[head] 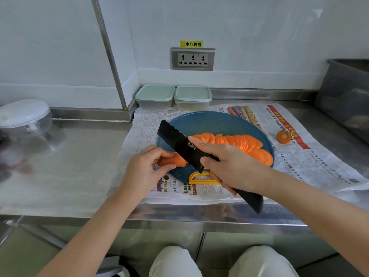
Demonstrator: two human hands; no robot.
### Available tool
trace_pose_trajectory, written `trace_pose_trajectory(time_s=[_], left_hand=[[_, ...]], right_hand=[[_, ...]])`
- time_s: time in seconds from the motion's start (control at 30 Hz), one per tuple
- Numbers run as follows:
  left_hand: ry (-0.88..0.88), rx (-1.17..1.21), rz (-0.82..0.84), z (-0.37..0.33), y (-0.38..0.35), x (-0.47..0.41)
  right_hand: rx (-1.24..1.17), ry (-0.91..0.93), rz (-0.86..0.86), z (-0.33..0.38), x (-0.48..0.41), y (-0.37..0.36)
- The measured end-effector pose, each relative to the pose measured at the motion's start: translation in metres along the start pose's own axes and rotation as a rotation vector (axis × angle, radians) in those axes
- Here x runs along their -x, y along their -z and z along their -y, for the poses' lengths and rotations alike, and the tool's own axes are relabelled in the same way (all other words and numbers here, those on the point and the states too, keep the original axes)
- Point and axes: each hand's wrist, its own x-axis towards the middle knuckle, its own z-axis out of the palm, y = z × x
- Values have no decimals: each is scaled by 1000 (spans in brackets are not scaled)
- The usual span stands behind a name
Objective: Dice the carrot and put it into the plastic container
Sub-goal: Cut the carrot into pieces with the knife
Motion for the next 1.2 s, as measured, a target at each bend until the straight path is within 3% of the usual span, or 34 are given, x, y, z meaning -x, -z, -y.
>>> trace_pose_trajectory(time_s=[0.63,0.97,1.2], left_hand=[[45,44,-21,-2,-1,-2],[77,110,-38,-3,-3,-2],[102,99,-48,-5,-2,-3]], right_hand=[[161,-22,80,8,-22,-5],[282,54,-13,2,-24,-24],[458,10,104,15,-40,-3]])
